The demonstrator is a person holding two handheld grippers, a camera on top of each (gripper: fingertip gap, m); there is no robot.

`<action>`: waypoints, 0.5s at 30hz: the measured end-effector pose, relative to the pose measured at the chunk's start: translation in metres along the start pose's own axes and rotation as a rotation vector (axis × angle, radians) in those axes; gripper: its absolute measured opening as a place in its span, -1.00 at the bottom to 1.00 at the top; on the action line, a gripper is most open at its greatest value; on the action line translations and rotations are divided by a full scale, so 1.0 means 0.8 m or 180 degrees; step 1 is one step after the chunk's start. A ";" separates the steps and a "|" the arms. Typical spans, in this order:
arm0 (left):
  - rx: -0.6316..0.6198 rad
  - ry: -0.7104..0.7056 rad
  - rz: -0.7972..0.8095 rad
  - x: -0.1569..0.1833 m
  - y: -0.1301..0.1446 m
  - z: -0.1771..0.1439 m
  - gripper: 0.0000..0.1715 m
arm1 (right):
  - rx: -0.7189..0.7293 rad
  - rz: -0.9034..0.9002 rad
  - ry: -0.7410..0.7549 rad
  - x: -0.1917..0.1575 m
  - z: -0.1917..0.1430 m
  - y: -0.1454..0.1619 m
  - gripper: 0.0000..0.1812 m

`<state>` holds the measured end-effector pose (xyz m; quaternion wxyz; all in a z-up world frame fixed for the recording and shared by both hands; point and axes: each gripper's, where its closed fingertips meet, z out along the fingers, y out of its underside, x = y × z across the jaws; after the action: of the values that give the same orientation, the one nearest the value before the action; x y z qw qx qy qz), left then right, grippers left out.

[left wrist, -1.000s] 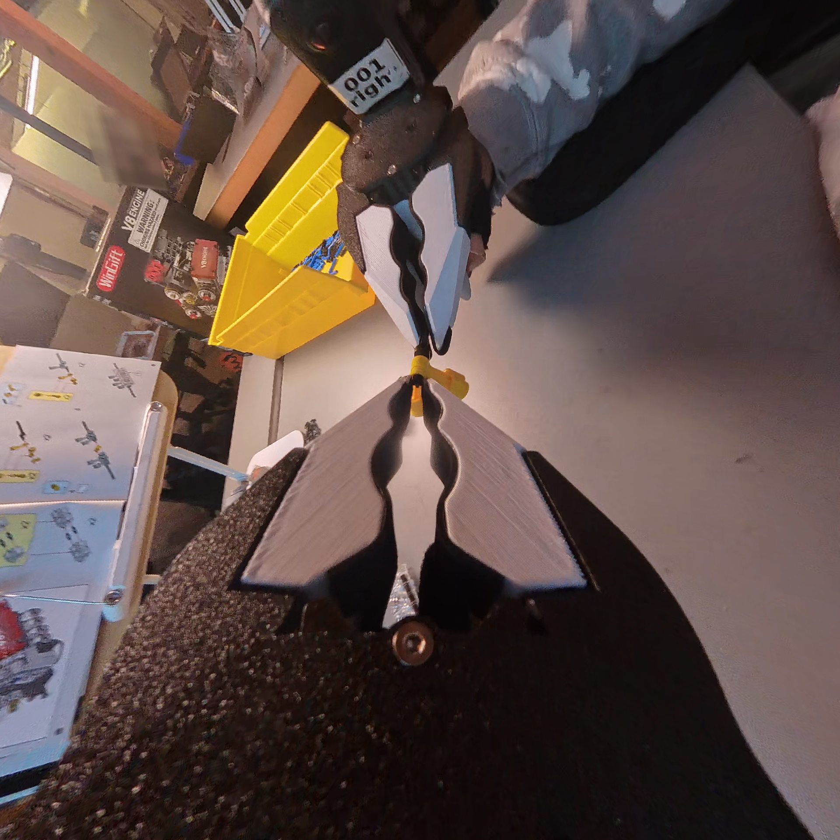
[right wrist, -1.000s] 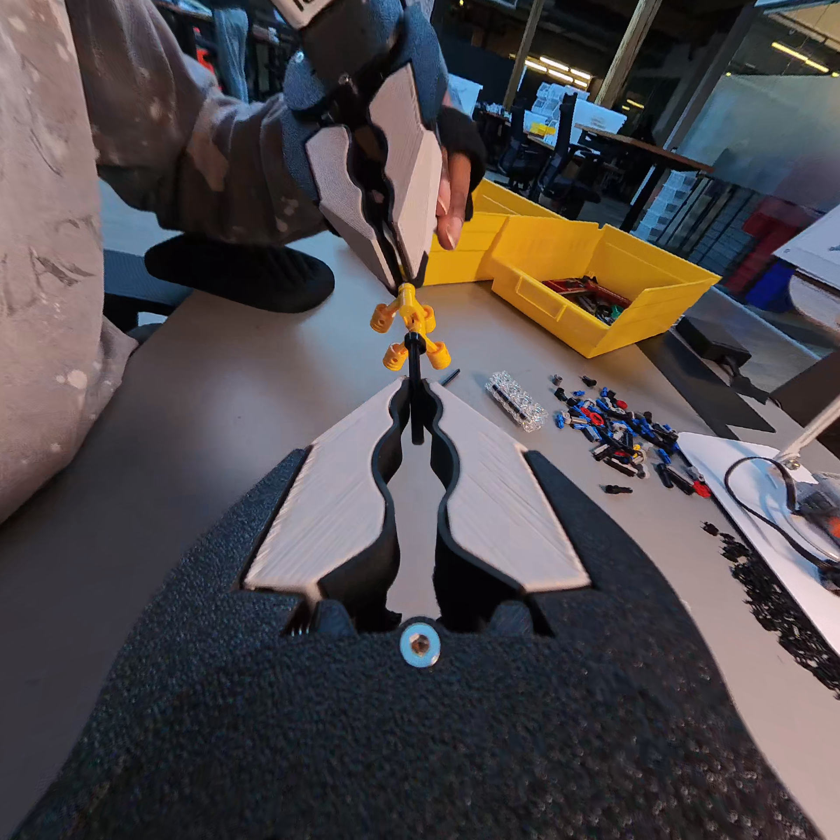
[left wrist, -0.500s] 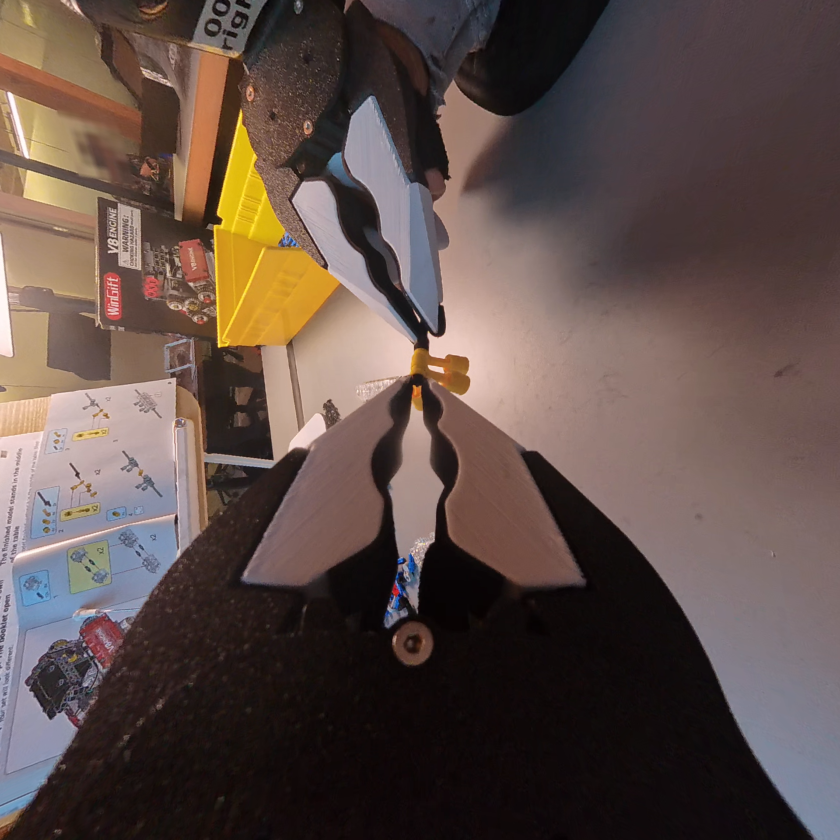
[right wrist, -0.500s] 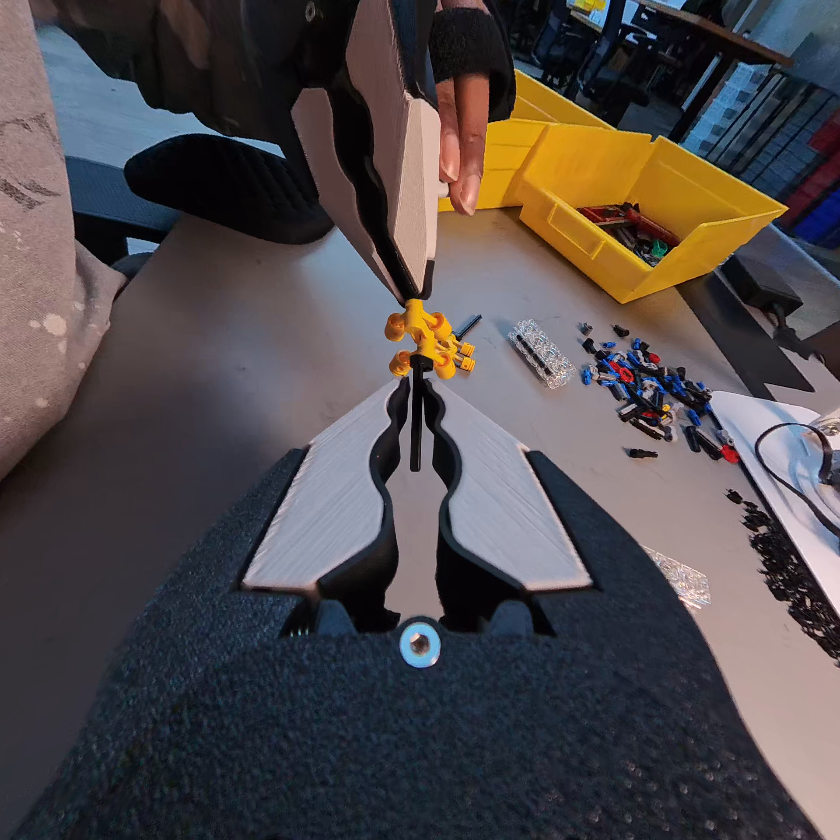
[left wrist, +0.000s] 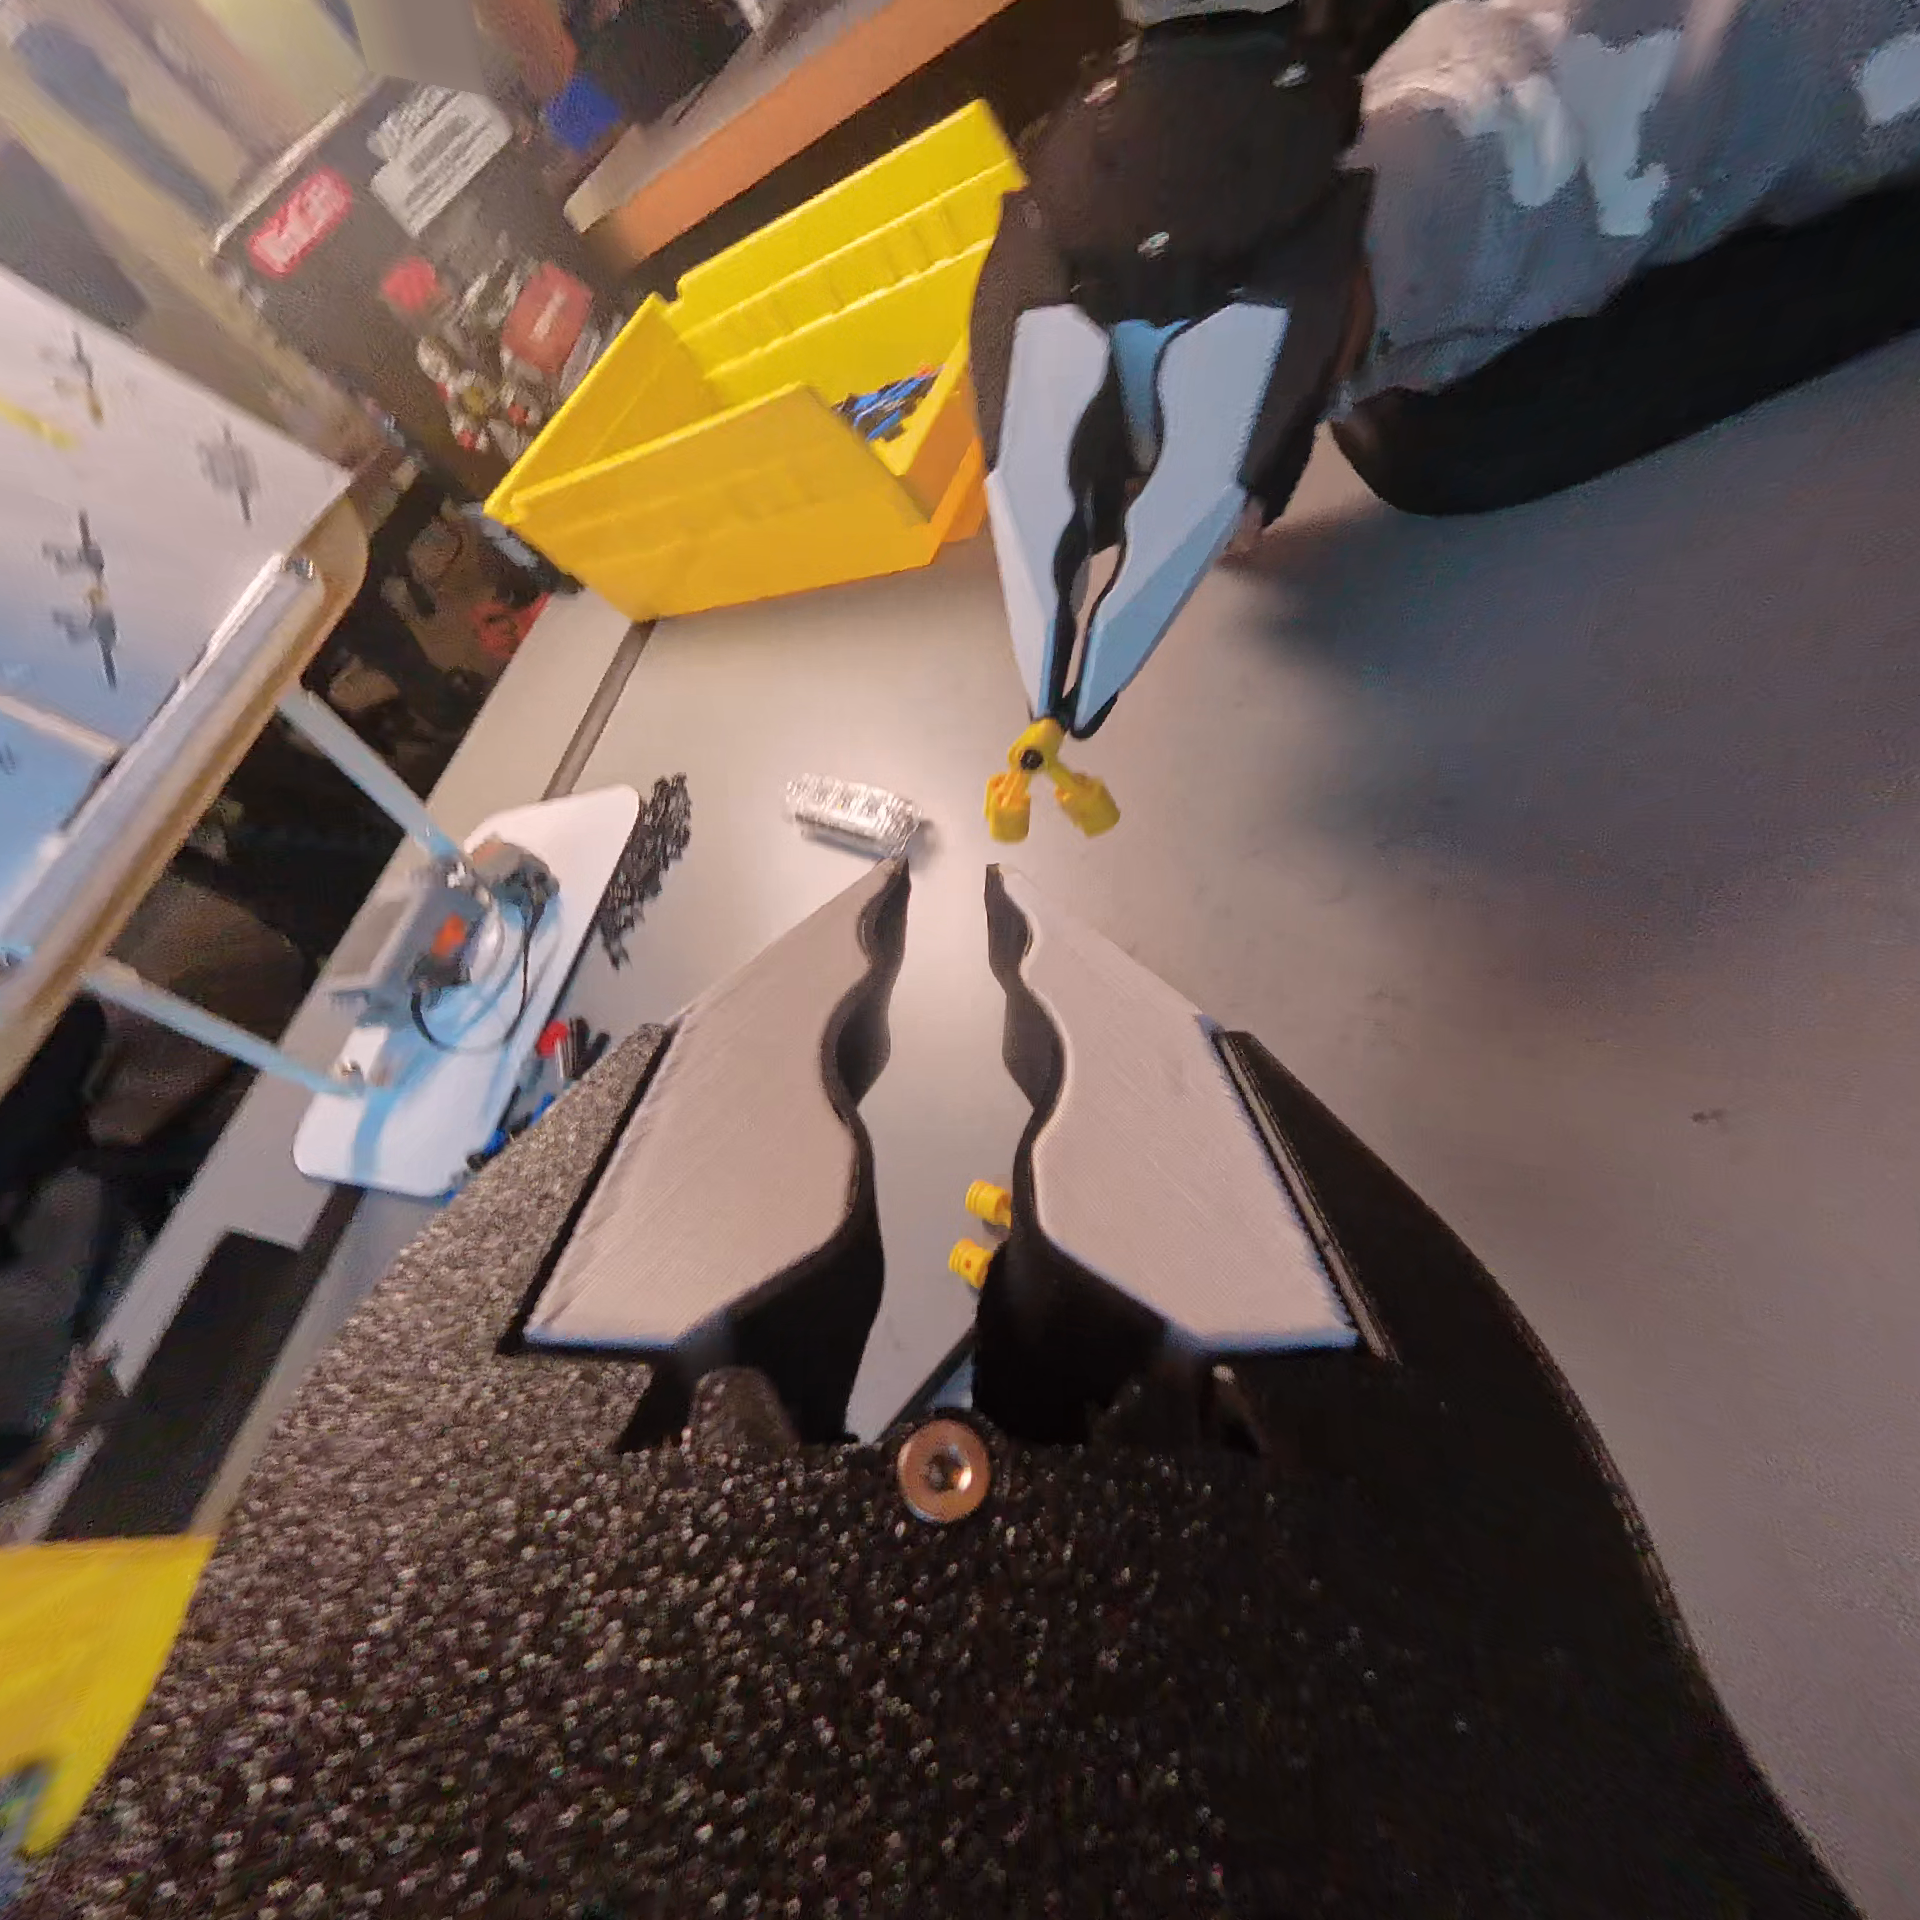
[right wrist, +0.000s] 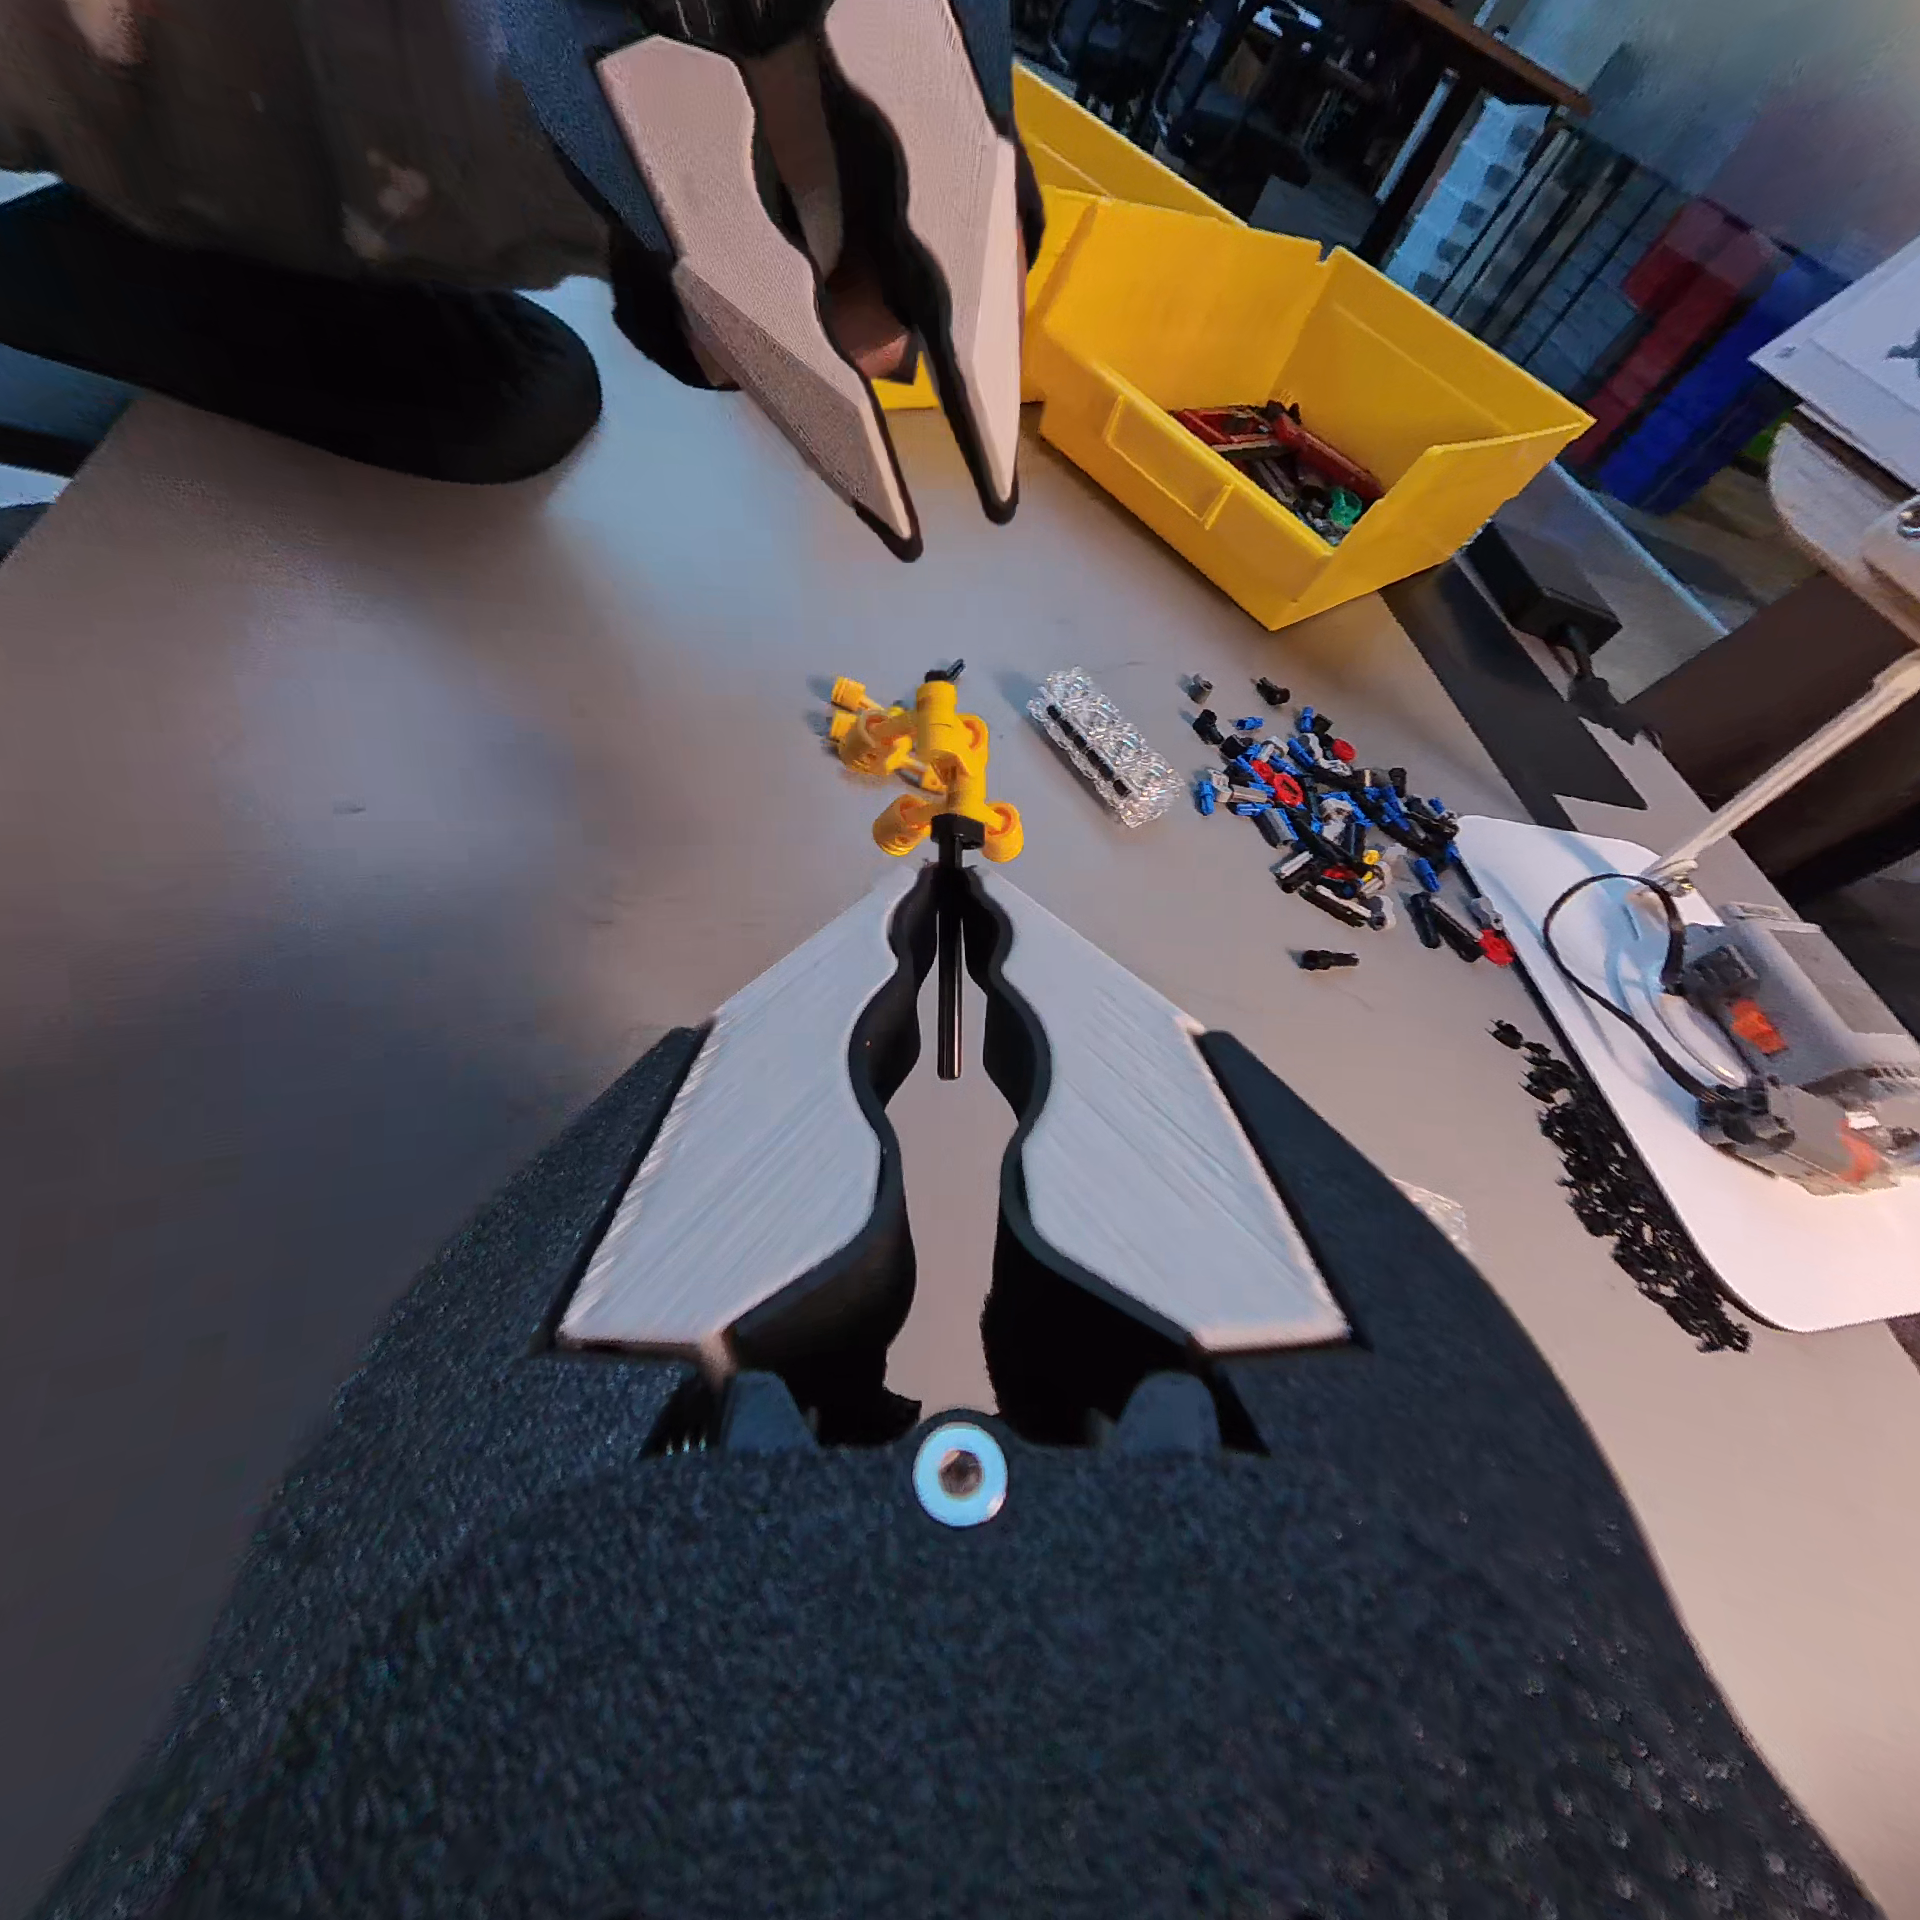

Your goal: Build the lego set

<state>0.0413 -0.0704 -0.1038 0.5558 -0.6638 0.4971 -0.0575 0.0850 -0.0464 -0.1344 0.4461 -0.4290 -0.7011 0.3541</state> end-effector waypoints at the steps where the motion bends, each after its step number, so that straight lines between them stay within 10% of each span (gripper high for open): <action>1: -0.0052 -0.0038 -0.0240 -0.008 0.011 -0.003 -0.81 | 0.0025 -0.0008 0.0085 0.006 -0.002 -0.001 -0.96; 7: -0.0745 0.0192 -0.1303 -0.015 0.108 -0.017 -0.69 | 0.0072 -0.0060 0.0466 0.033 -0.010 0.000 -0.97; 15: -0.1344 0.0638 -0.1434 0.004 0.163 -0.019 -0.53 | 0.0058 -0.0071 0.0501 0.034 -0.010 0.002 -0.97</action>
<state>-0.0440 -0.0687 -0.2035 0.3274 -0.8488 0.3909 -0.1397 0.0863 -0.0199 -0.1241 0.5076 -0.4436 -0.6653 0.3207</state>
